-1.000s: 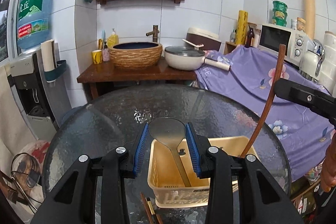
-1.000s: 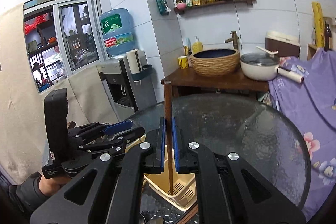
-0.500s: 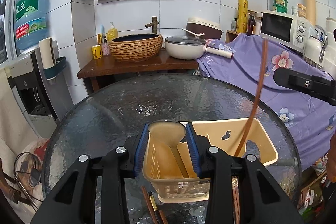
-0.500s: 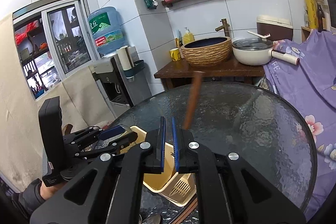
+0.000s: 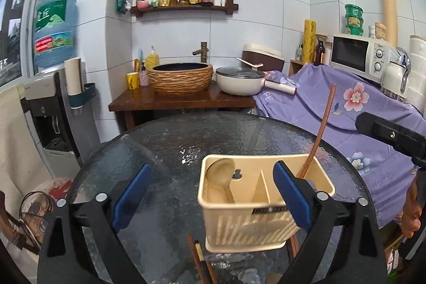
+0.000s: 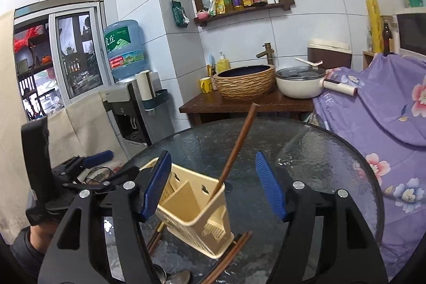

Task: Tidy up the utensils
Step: 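Move both open tools back down to the chopsticks on the table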

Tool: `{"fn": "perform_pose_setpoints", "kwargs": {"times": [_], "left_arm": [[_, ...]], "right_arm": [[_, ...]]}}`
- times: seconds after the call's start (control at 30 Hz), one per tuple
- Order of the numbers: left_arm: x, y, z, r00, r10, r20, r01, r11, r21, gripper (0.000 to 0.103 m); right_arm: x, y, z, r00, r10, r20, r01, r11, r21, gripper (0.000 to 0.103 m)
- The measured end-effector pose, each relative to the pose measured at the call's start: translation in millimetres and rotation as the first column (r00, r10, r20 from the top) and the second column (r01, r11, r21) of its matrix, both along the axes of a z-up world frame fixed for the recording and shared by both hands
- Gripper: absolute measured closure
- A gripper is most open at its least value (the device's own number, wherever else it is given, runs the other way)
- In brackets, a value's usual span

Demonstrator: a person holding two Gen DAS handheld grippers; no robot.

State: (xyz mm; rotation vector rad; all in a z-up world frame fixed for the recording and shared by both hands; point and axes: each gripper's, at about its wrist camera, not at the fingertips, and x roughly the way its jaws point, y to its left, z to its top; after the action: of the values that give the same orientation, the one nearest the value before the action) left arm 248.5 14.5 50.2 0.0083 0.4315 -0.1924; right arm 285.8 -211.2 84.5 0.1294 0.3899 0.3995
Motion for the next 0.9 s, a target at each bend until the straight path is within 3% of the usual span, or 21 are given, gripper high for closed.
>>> {"fn": "perform_pose_setpoints", "kwargs": {"times": [0.1, 0.27, 0.43, 0.57, 0.9], "left_arm": [[-12.3, 8.4, -12.2, 0.999, 0.025, -0.027, -0.025, 1.0, 0.002, 0.01], [-24.6, 25.4, -49.7, 0.987, 0.089, -0.132, -0.088, 0.996, 0.009, 0.01], [-26.8, 32.6, -86.3, 0.965, 0.109, -0.237, -0.109, 0.994, 0.015, 0.011], [-26.7, 34.8, -107.2, 0.95, 0.124, -0.287, -0.117, 0.992, 0.041, 0.013], [-28.4, 33.7, -130.4, 0.933, 0.116, -0.339, -0.092, 0.992, 0.087, 0.024]], "right_arm": [[-12.6, -2.1, -14.4, 1.0, -0.002, -0.027, 0.002, 1.0, -0.025, 0.036], [-21.8, 3.5, -64.5, 0.987, -0.004, -0.159, -0.01, 0.996, -0.085, 0.036], [-16.7, 5.8, -119.9, 0.949, -0.05, -0.311, 0.015, 0.993, -0.113, 0.036], [-15.0, 13.6, -150.9, 0.921, -0.069, -0.383, 0.006, 0.987, -0.163, 0.038], [-20.3, 37.9, -174.8, 0.915, -0.096, -0.392, -0.016, 0.962, -0.273, 0.039]]}}
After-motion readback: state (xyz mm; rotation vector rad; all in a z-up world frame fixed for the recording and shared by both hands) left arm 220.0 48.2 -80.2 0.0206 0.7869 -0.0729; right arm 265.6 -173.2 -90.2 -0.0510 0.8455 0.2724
